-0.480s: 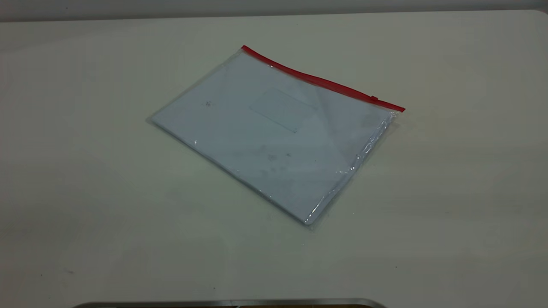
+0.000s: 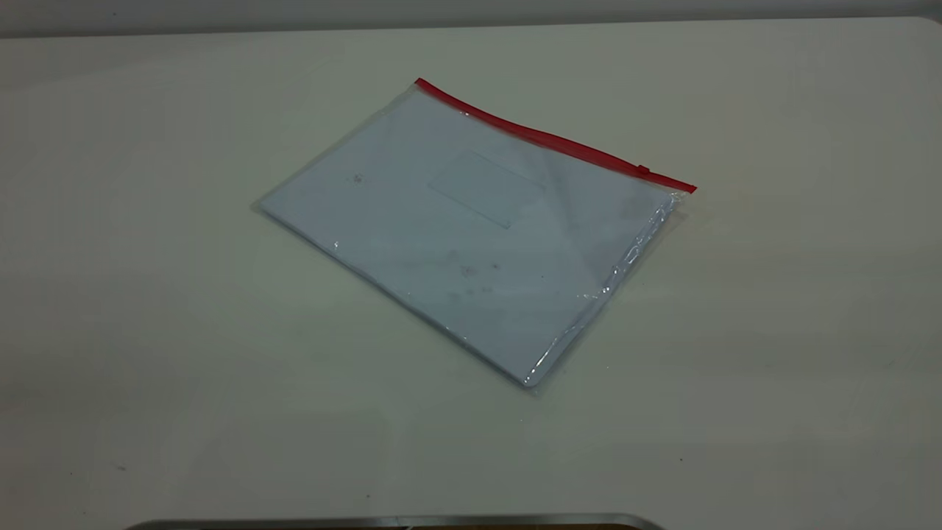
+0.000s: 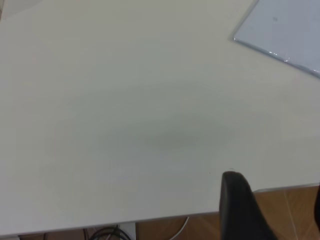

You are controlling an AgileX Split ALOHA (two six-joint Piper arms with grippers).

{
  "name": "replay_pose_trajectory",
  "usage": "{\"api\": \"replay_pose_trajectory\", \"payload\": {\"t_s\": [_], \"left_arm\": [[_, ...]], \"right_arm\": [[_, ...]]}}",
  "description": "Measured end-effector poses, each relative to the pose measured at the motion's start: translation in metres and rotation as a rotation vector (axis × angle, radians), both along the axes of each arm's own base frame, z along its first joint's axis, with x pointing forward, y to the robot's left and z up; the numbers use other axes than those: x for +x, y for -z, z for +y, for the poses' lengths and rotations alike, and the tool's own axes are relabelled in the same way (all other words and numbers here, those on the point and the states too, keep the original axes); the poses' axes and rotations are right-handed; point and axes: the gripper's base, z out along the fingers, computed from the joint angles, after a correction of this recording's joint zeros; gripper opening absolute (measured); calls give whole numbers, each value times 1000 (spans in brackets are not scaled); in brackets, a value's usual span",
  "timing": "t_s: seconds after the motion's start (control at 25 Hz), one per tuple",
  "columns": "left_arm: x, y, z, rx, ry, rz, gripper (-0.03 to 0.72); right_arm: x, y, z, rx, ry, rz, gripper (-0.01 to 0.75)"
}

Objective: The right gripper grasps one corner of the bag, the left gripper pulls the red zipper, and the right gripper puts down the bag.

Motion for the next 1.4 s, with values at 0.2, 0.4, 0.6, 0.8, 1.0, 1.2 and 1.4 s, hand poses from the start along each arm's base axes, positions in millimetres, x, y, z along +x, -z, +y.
{"api": "replay_pose_trajectory", "payload": {"t_s": [0.2,0.4,0.6,0.8,1.0,1.2,1.4], "left_arm": [[0,0,0,0,0,0,424],[0,0,0,0,0,0,424],[0,0,0,0,0,0,424],[0,0,0,0,0,0,424],[0,0,0,0,0,-3,424],[1,-3,0,0,-1,-26,424],[8,-16,-2,-58,-18,-150,424]], "right_arm": [[0,0,0,0,0,0,416],[0,0,0,0,0,0,416],[0,0,0,0,0,0,416],[0,0,0,0,0,0,416],[0,0,0,0,0,0,416],[0,0,1,8,-5,-3,412],[6,-11,11,137,-71,-83,390]]}}
